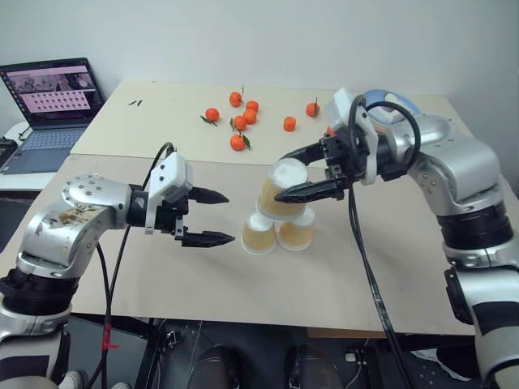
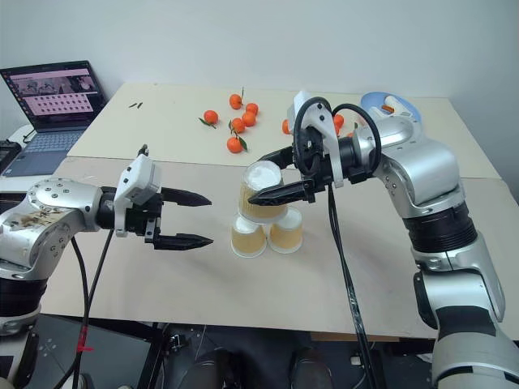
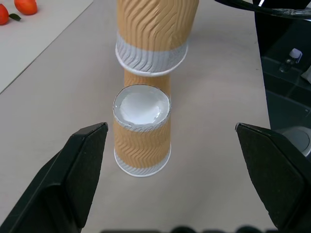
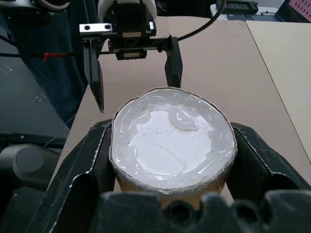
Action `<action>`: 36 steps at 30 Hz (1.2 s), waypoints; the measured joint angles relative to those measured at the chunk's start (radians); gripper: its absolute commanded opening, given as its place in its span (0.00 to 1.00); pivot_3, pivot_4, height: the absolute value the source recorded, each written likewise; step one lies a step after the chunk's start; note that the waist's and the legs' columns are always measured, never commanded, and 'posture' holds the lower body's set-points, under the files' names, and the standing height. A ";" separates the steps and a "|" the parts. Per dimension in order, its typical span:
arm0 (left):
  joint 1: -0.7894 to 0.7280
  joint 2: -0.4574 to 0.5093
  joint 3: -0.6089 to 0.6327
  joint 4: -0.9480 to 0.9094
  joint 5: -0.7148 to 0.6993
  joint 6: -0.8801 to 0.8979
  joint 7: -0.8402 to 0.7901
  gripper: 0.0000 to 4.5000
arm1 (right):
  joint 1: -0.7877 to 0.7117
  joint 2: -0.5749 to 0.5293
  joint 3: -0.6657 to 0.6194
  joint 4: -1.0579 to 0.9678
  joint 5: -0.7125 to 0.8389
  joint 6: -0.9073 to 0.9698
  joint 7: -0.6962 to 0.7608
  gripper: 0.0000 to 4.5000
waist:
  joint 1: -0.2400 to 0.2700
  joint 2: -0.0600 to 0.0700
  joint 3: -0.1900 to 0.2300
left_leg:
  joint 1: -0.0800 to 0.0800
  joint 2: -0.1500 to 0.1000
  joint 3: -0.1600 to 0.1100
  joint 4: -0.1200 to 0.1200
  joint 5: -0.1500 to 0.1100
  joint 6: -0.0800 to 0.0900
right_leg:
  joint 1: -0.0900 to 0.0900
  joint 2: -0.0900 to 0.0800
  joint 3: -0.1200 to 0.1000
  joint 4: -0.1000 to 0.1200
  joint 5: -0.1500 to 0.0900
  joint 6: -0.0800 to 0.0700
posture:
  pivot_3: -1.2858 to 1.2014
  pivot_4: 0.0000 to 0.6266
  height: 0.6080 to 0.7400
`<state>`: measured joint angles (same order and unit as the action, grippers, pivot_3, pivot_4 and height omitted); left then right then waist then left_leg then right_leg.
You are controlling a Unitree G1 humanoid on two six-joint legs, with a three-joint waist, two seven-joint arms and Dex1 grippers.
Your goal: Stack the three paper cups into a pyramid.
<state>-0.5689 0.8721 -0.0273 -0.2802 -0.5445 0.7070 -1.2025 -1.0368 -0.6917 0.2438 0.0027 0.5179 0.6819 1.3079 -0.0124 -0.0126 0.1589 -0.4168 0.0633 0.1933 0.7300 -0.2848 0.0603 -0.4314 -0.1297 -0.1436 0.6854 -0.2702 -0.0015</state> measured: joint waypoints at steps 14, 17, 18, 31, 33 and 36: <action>0.002 0.006 0.006 -0.021 -0.009 0.019 0.026 1.00 | 0.001 0.053 0.020 0.071 -0.087 -0.043 0.030 0.62 | -0.001 0.000 0.000 | 0.000 0.000 0.000 0.000 0.000 0.000 | -0.001 0.000 0.000 0.000 0.000 0.000 | 0.52 0.24 0.72; 0.002 0.006 0.006 -0.024 -0.010 0.021 0.033 1.00 | 0.004 0.056 0.020 0.088 -0.105 -0.054 0.038 0.62 | 0.000 0.000 0.000 | 0.000 0.000 0.000 0.000 0.000 0.000 | -0.001 0.000 0.000 0.000 0.000 0.000 | 0.52 0.24 0.72; 0.002 0.006 0.006 -0.025 -0.010 0.021 0.034 1.00 | 0.004 0.056 0.020 0.091 -0.106 -0.056 0.040 0.62 | 0.000 0.000 0.000 | 0.000 0.000 0.000 0.000 0.000 0.000 | -0.001 0.000 0.000 0.000 0.000 0.000 | 0.52 0.24 0.72; 0.002 0.006 0.006 -0.030 -0.013 0.024 0.039 1.00 | 0.028 0.057 0.020 0.095 -0.113 -0.062 0.054 0.99 | 0.000 0.000 0.000 | -0.001 0.000 0.000 0.000 0.000 0.000 | -0.001 0.000 0.000 0.000 0.000 0.000 | 0.52 0.24 0.72; 0.002 0.006 0.006 -0.030 -0.014 0.025 0.042 1.00 | 0.028 0.057 0.019 0.094 -0.113 -0.062 0.050 0.99 | 0.000 0.000 0.000 | -0.001 0.000 0.000 0.000 0.000 0.000 | -0.001 0.000 0.000 0.000 0.000 0.000 | 0.52 0.24 0.72; 0.002 0.006 0.006 -0.030 -0.016 0.031 0.044 1.00 | 0.027 0.057 0.013 0.087 -0.108 -0.061 0.045 0.99 | 0.000 0.000 0.000 | -0.001 0.000 0.000 0.000 0.000 0.000 | -0.001 0.000 0.000 0.000 0.000 0.000 | 0.52 0.24 0.72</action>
<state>-0.5671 0.8782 -0.0212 -0.3098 -0.5607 0.7381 -1.1586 -1.0093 -0.6347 0.2568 0.0899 0.4095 0.6206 1.3528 -0.0126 -0.0126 0.1590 -0.4176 0.0633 0.1936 0.7302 -0.2848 0.0603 -0.4323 -0.1296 -0.1435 0.6859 -0.2702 -0.0015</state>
